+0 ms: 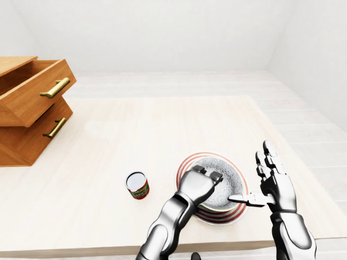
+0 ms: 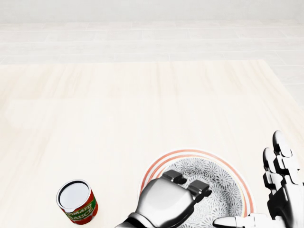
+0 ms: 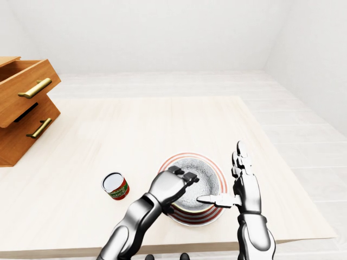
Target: Put the bowl on the plate.
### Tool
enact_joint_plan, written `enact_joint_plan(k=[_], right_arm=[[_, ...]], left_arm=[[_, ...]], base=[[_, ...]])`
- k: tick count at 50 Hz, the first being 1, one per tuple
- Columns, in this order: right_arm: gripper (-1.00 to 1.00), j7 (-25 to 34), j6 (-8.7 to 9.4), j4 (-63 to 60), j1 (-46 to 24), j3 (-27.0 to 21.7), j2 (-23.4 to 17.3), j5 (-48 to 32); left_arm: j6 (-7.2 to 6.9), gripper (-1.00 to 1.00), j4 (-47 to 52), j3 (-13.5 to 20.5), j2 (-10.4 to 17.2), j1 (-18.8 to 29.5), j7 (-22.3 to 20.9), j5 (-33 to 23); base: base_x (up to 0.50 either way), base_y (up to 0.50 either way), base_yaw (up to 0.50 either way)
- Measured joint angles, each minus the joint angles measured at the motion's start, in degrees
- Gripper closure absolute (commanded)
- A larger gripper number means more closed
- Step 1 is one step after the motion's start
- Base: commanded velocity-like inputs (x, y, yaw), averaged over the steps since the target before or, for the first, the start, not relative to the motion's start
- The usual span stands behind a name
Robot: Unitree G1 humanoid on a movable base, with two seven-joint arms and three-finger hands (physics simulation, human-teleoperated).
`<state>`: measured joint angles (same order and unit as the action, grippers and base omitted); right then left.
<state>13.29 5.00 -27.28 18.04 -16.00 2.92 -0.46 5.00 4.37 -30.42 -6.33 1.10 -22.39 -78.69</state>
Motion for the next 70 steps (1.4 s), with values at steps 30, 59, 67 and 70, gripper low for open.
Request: enact_joint_plan(k=[30,59,67,70], right_arm=[[-1.0,0.2,0.0,0.2,0.8,-0.1,0.3,0.2],[-1.0,0.6,0.0,-0.4,0.4,-0.4,0.2,0.2],[-1.0,0.7,0.0,-0.4,0.5,-0.6,0.2,0.1],[-1.0,0.7,0.0,-0.3,0.6,-0.6,0.2,0.1]], left_arm=[[0.0,-0.45,9.6,0.2,3.6,-4.4,-4.4,0.6],[-2.23,-0.47,21.7,3.6,5.0,-6.0,-11.7,3.7],[-4.85,-0.5,24.7,6.1,4.6,-5.0,-14.2,6.0],[-5.84,-0.53,25.8,7.0,4.5,-4.5,-15.1,6.8]], base=[[0.0,0.0,0.0],[0.0,0.0,0.0],[0.0,0.0,0.0],[0.0,0.0,0.0]])
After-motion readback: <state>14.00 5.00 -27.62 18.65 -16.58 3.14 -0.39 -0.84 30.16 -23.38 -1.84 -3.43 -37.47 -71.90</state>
